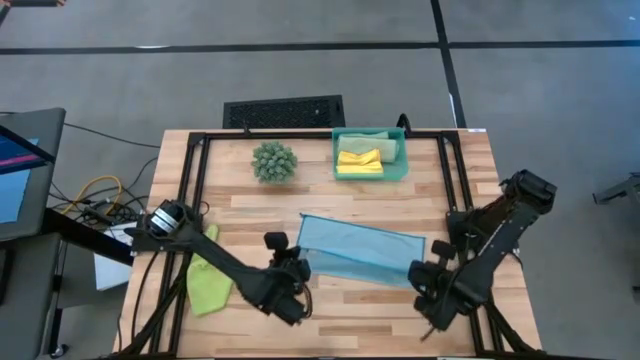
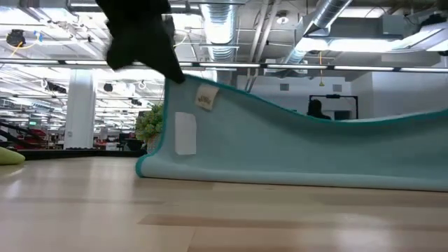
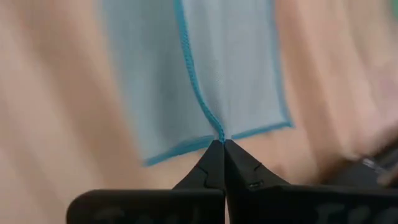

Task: Roll microfiber towels into tight, uniform cylinder then place into a basket
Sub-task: Roll the blue microfiber cloth

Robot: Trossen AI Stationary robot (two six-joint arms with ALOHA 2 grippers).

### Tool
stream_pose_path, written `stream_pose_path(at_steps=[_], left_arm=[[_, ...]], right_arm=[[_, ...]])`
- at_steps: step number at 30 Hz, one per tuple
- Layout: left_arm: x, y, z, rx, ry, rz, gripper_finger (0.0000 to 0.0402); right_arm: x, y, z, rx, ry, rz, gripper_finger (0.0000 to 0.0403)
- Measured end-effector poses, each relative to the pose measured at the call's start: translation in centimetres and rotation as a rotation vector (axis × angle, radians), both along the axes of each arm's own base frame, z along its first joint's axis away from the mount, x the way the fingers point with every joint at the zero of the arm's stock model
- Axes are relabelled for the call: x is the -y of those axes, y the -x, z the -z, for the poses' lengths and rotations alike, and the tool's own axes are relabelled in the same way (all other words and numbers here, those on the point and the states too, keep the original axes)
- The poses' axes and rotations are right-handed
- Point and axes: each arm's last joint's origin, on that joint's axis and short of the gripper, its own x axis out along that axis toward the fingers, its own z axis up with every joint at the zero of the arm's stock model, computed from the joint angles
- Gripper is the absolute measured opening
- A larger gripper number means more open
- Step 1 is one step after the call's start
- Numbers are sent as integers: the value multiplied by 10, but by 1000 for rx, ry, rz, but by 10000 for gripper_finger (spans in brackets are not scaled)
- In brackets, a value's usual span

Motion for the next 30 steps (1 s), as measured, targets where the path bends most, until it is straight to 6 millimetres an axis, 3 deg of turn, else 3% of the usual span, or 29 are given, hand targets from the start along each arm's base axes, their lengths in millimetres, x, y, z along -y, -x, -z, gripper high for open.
stream_pose_path(at_steps=[6, 10, 15, 25, 30], left_arm=[[23, 6, -22, 48, 80, 24, 0], [22, 8, -25, 49, 79, 4, 0], [-3, 0, -7, 4, 85, -74, 0], [-55, -16, 39, -63, 66, -124, 0], [-63, -21, 46, -91, 116, -101, 0]], right_arm=[[-31, 2, -26, 83, -170, -144, 12], [-37, 9, -31, 82, -191, -146, 12], [-18, 13, -16, 25, -59, -1, 6], [33, -3, 30, -72, 107, 162, 10], [41, -10, 34, -93, 109, 134, 9]])
